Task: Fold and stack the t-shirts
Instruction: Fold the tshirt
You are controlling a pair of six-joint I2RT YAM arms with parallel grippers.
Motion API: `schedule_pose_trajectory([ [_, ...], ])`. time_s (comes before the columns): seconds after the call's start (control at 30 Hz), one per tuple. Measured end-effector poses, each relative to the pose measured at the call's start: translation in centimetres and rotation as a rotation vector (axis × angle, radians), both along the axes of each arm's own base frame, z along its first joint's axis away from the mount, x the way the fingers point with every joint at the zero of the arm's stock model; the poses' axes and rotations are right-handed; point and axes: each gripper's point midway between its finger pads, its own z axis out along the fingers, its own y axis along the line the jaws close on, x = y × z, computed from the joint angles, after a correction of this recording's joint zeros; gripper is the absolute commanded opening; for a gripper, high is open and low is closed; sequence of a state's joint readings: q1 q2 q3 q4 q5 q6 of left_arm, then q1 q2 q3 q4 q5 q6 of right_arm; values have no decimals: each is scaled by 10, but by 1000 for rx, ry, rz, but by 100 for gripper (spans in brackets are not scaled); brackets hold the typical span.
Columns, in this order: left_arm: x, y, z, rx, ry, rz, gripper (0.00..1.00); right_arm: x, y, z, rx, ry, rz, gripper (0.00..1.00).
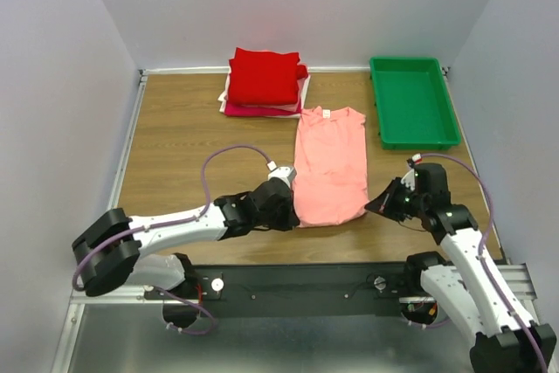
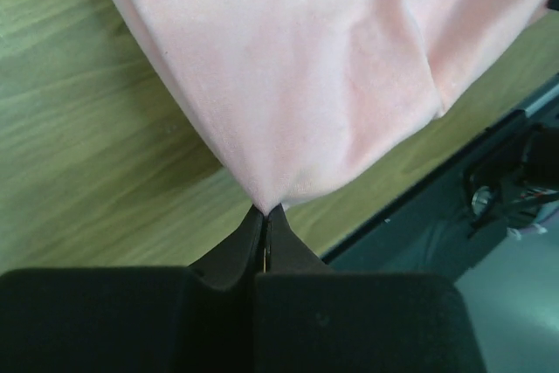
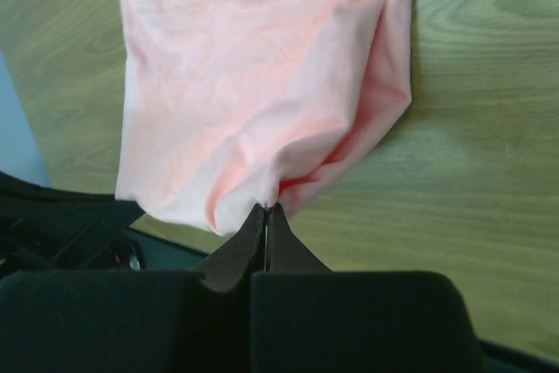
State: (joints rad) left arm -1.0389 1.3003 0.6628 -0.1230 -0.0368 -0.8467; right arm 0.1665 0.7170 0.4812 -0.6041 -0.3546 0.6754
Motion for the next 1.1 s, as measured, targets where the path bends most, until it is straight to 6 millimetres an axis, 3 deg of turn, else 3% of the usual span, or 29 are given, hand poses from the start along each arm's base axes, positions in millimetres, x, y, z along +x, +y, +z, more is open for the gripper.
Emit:
schedule_pose_trajectory([
  [0.17,-14,6,22,-48,8,31,0,-11,-3,48,-21,-64,37,0],
  [0.47,-39,5,67,-156,-1,9,0,-41,-11,97,-61,-109,82,0],
  [0.73,-46,7,98,-218,-22,-1,0,-57,-17,117,-91,-117,95,0],
  [0.93,-39,3,124,-254,-64,12,0,-50,-27,125,-141,-139,53,1],
  [1.1,-22,-4,133,-212,-95,70,0,-40,-30,122,-164,-128,35,0],
])
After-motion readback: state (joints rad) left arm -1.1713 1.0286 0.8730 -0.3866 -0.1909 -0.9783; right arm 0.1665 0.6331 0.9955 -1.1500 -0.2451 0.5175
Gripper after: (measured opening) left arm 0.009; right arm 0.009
